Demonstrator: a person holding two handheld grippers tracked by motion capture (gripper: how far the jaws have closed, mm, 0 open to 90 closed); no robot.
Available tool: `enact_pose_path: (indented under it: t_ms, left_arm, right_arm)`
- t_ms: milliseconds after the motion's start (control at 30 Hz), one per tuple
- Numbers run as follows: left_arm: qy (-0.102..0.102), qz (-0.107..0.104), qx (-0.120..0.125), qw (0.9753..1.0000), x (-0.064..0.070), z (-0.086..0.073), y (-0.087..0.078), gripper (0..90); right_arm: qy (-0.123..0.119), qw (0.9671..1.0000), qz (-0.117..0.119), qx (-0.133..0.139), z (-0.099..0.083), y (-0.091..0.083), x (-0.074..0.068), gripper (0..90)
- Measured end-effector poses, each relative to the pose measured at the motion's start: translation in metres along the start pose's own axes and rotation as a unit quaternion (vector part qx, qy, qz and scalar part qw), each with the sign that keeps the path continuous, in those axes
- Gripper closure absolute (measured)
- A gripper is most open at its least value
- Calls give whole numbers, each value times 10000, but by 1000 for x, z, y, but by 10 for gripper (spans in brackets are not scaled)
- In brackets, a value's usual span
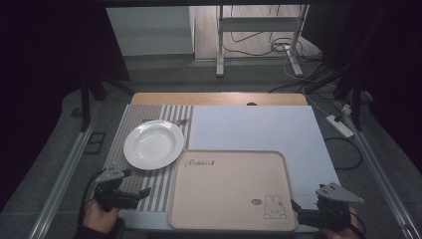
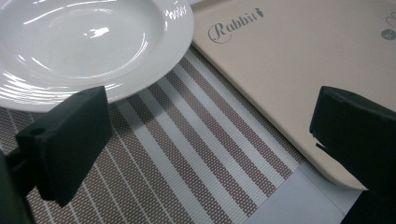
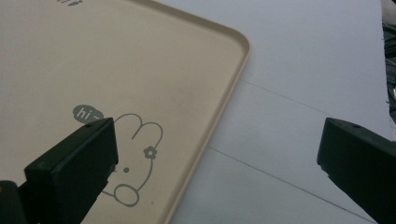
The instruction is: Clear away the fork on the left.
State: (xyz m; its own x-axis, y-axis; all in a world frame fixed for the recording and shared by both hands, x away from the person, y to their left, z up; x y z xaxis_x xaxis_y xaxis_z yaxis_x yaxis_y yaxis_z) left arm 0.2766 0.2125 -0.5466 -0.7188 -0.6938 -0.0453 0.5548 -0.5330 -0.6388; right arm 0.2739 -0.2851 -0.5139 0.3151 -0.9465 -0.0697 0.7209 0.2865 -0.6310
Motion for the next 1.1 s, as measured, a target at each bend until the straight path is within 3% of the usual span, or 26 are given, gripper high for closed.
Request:
enact_pose_path:
  t_ms: [467,533,700,1100]
  left_arm:
    - [-163,4,94,9998,-15,6,11,5]
    - [-294,-64,49,9995,-19,7,16,2]
    - [-354,-77,3,9993,-27,12,23,0]
    - [-348,-53,-206,9992,-51,21,41,0]
  right_arm:
    - [-70,10000,-6,-60,-1,1,-1,0]
    - [-77,10000,-7,-60,-1,1,-1,0]
    - [-108,9999,-10,-85,-1,1,-1,0]
    - [-117,9999,-24,-93,-2,2,-2,0]
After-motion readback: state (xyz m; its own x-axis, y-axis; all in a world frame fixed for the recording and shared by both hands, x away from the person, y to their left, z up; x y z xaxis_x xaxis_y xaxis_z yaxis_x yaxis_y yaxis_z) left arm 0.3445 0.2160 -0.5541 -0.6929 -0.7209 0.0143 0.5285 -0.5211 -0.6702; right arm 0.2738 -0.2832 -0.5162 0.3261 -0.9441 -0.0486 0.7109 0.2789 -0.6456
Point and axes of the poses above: each handheld gripper's, and its own axes: y roughly forward along the jaws, z roughly out of its top, x roughly to its right, the point moved 9 cm from there along y, roughly forward along the jaws, and after that the axes turned 14 degrees about y, right-handed, at the moved point
